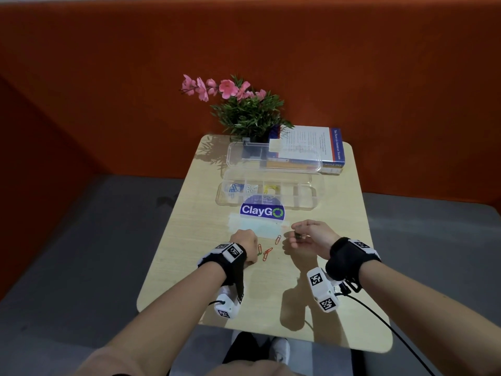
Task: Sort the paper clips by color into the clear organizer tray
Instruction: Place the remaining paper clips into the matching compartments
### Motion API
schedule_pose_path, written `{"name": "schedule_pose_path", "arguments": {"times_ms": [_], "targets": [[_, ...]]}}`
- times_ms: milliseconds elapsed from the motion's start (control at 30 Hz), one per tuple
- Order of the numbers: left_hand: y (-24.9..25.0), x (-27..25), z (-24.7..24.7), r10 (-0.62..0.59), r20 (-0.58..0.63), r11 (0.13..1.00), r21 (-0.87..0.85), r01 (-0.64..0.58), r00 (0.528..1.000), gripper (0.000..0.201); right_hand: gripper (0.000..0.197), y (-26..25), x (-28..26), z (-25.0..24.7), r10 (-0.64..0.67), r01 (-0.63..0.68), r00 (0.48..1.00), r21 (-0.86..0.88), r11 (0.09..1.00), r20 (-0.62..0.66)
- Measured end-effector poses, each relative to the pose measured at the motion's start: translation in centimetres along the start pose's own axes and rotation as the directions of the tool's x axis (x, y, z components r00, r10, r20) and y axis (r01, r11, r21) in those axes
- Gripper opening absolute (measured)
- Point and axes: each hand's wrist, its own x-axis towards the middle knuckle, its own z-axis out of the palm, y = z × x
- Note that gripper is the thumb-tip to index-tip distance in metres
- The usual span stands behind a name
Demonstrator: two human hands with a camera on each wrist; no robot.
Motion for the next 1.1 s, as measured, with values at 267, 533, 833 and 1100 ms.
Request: {"name": "schedule_pose_path", "arguments": {"times_ms": [267,533,833,1100], "targets": [[0.1,0.1,-2.9,0.052,0.04,0.961,-0.273,-0.039,0.998,0.024,0.013,-0.7,-0.2,-0.2,-0.012,0.012,1.0,0.02,1.0,-0.005],[8.0,4.3,-8.2,0.036,-0.142,0.727,-0.675,-0.124,0.989,0.026,0.011,-2.3,-0.2,-2.7,-0.095,0.102,0.991,0.081,0.991,-0.09],[9.9,9.5,-8.8,-0.042,-0.061,0.754,-0.657,-0.008,0.997,0.031,0.015,-6.6,0.6,-4.0,-0.186,0.186,0.976,-0.012,0.983,-0.116],[7.0,6.5,-8.1,0.012,-0.208,0.591,-0.787,-0.175,0.978,0.026,0.013,-9.5,3.6,-0.2,-0.209,0.179,0.969,-0.205,0.962,-0.134]]}}
